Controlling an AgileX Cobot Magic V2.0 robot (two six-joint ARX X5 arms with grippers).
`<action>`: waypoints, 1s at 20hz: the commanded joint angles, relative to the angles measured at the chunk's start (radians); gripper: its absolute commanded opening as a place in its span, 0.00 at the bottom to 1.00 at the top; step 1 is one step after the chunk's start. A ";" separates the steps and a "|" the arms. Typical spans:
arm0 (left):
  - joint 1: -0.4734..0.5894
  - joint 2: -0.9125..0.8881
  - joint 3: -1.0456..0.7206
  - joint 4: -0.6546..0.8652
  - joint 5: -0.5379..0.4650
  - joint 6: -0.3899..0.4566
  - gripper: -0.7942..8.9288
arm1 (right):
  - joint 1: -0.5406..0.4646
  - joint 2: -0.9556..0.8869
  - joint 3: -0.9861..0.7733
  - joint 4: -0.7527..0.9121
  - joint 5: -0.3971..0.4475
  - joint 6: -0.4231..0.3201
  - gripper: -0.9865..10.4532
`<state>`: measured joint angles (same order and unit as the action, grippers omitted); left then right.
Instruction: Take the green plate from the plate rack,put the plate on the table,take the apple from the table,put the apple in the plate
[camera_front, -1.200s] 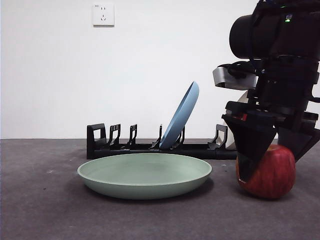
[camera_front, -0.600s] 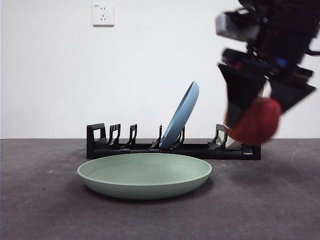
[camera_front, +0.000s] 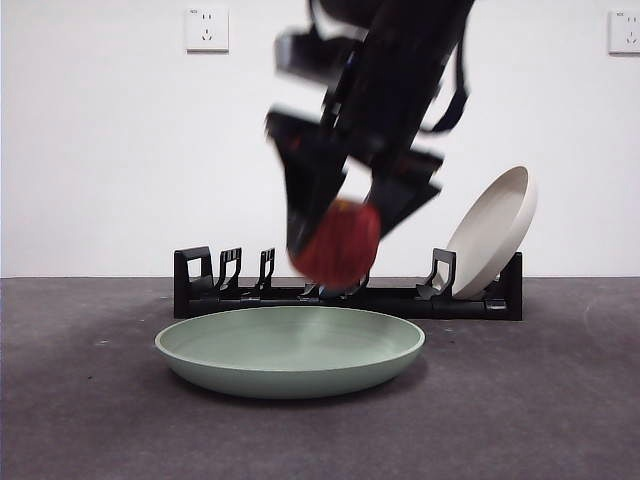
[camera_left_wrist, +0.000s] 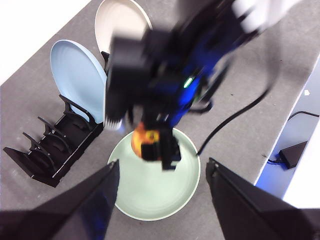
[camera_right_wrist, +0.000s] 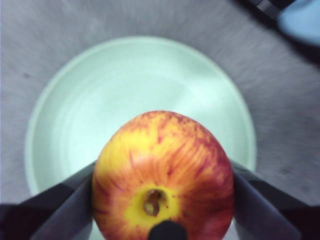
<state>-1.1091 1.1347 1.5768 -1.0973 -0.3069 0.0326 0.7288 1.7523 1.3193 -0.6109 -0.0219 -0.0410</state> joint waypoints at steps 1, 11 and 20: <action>-0.002 0.001 -0.001 0.003 -0.002 -0.007 0.38 | 0.014 0.080 0.023 0.008 0.002 0.003 0.07; -0.002 0.001 -0.001 0.003 -0.002 -0.007 0.38 | 0.019 0.175 0.026 -0.003 -0.002 -0.006 0.07; -0.002 0.001 -0.001 -0.006 -0.002 -0.007 0.38 | 0.027 0.177 0.026 0.005 -0.001 -0.004 0.56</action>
<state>-1.1091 1.1347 1.5768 -1.1015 -0.3069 0.0326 0.7494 1.9102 1.3468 -0.6075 -0.0235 -0.0444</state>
